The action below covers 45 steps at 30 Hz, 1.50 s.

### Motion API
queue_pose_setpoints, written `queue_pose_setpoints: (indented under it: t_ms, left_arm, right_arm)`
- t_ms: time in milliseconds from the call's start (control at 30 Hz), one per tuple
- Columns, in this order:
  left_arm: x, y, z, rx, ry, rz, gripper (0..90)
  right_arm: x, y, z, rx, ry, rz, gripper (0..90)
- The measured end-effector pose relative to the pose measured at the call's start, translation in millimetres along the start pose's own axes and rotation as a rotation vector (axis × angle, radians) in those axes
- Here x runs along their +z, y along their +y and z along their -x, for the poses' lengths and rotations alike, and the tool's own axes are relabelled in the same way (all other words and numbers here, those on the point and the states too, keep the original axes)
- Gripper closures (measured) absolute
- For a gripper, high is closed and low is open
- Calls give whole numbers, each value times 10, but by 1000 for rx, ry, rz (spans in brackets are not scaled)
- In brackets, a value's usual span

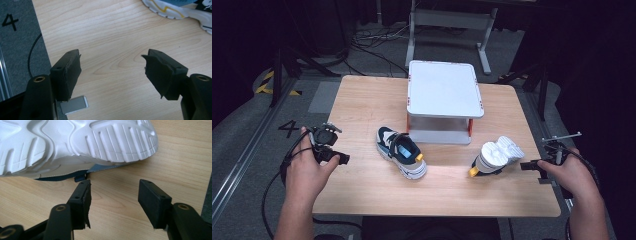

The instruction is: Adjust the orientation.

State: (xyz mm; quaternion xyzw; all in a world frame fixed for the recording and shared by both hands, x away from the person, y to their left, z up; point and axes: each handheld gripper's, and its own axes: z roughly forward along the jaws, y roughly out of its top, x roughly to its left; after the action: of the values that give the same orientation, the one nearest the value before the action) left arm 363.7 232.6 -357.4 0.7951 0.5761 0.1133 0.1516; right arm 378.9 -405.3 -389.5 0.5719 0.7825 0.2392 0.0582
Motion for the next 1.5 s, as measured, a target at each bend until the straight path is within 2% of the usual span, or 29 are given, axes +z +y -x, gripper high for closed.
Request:
queue_pose_setpoints:
  t_ms: [33,67,100,133,167,200,233,267,300,333,367,400,533,567,633,700,733,800,967,1033,1067,1100,1167,1267,1367,1400,1433,1500]
  left_arm:
    - [0,0,0,0,0,0,345]
    - [-35,7,1,-7,-30,2,377]
    - [-35,7,1,-7,-30,2,407]
    - [-60,1,-6,-26,-75,-1,440]
    - [-66,2,-7,-30,-81,-17,460]
    - [-64,4,4,-25,-66,-33,445]
    - [-64,4,4,-25,-66,-33,419]
    - [-53,7,25,-8,-37,-55,419]
    - [-45,10,35,3,-26,-62,403]
    - [-33,26,59,7,-7,-54,383]
    - [-22,40,73,12,-13,-45,343]
    - [-18,46,83,17,-20,-41,346]
    - [-25,108,104,-11,-43,-50,447]
    - [-33,121,112,-14,-45,-39,453]
    - [-50,160,160,-34,-40,-24,515]
    - [-66,184,218,-28,-80,14,502]
    - [-72,201,233,-19,-102,11,504]
    - [-105,243,292,-21,-127,36,550]
    - [-136,351,409,-1,-117,61,583]
    - [-132,391,459,16,-107,55,586]
    - [-135,413,491,44,-128,36,575]
    - [-140,435,515,74,-176,25,545]
    - [-147,479,567,92,-211,23,552]
    - [-146,571,661,105,-182,9,526]
    - [-130,631,733,113,-179,7,505]
    - [-116,690,774,129,-203,-5,504]
    - [-116,690,774,129,-203,-5,511]
    - [-81,763,793,126,-251,7,530]
  right_arm:
    - [0,0,0,0,0,0,404]
    - [10,3,15,-4,-16,4,400]
    - [13,1,24,8,-14,1,401]
    - [17,-1,28,8,-9,-2,394]
    - [22,-1,35,-14,-6,-3,376]
    - [25,0,38,-36,-11,-4,356]
    - [25,0,38,-36,-11,-4,356]
    - [26,3,38,-57,-18,-9,339]
    - [30,4,40,-117,-38,-27,317]
    - [31,5,40,-155,-48,-44,312]
    - [30,8,41,-200,-55,-76,323]
    - [32,8,42,-225,-60,-80,333]
    - [56,5,32,-250,-54,-50,371]
    - [59,-1,30,-245,-50,-52,364]
    - [64,-18,35,-213,-31,-53,414]
    - [71,-36,51,-179,-16,-44,428]
    - [71,-41,58,-169,-16,-44,433]
    - [69,-48,66,-155,-23,-43,446]
    - [65,-67,72,-139,-14,-43,459]
    - [65,-67,74,-135,-19,-42,459]
    - [67,-67,75,-133,-19,-40,459]
    - [67,-65,77,-128,-14,-42,460]
    - [71,-64,76,-122,-8,-45,472]
    - [84,-62,75,-118,-7,-49,472]
    - [90,-61,71,-118,-4,-51,472]
    - [90,-59,69,-117,-3,-51,472]
    - [90,-59,69,-117,-3,-51,472]
    - [86,-57,65,-116,-6,-51,475]
